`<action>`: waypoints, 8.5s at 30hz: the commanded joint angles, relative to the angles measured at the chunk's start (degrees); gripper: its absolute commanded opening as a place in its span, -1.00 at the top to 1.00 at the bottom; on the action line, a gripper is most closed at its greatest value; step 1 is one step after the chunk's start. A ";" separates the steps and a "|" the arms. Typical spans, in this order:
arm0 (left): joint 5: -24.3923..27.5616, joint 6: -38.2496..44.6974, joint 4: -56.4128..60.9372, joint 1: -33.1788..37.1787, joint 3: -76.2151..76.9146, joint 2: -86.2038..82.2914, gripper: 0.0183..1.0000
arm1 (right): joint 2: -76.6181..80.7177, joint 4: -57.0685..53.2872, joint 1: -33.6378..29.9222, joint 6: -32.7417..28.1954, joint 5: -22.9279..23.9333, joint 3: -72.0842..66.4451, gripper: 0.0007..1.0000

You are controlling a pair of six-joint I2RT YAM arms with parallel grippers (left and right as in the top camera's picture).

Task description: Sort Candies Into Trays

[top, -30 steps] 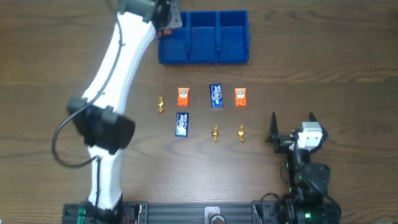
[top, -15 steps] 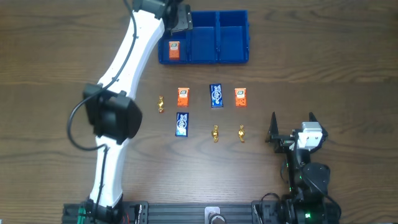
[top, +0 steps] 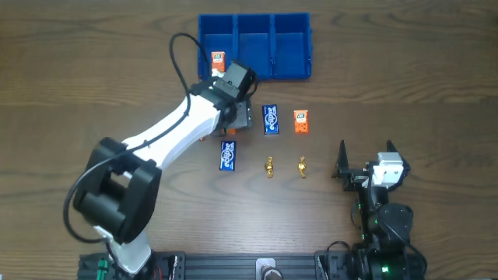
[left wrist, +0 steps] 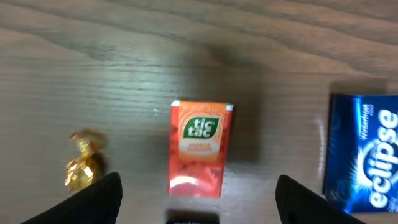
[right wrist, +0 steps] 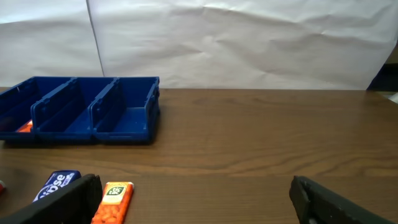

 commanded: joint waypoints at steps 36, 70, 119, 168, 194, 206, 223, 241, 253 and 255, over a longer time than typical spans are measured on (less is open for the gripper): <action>0.09 14.01 -12.09 12.92 47.54 20.02 0.41 | -0.31 -0.22 0.37 -0.85 -0.09 -0.13 -1.00; 3.85 -10.67 -20.17 -17.77 49.07 34.86 -0.47 | -0.31 -0.22 0.37 -0.85 -0.11 -0.13 -1.00; 0.22 10.99 -19.26 14.56 49.07 12.57 -0.79 | -0.31 -0.22 0.37 -0.85 -0.09 -0.13 -1.00; 2.62 23.02 30.82 29.03 -75.23 -108.34 -1.00 | -0.31 0.09 0.37 -0.85 -0.07 -0.13 -1.00; 2.62 23.02 30.82 29.03 -75.23 -108.34 -1.00 | 105.68 -45.40 41.44 42.07 -1.29 85.20 -1.00; 2.62 23.02 30.82 29.03 -75.23 -108.34 -1.00 | 119.30 -47.91 45.88 50.88 -1.25 85.70 -1.00; 2.62 23.02 30.82 29.03 -75.23 -108.34 -1.00 | 122.01 -46.84 45.59 50.86 -0.85 85.68 0.39; 2.62 23.02 30.82 29.03 -75.23 -108.34 -1.00 | 129.96 -54.29 25.75 22.51 14.14 131.93 0.48; 2.62 23.02 30.82 29.03 -75.23 -108.34 -1.00 | 137.94 -47.39 22.82 21.66 13.92 131.88 0.37; 2.62 23.02 30.82 29.03 -75.23 -108.34 -1.00 | 138.00 -47.43 22.75 21.66 13.90 131.86 0.31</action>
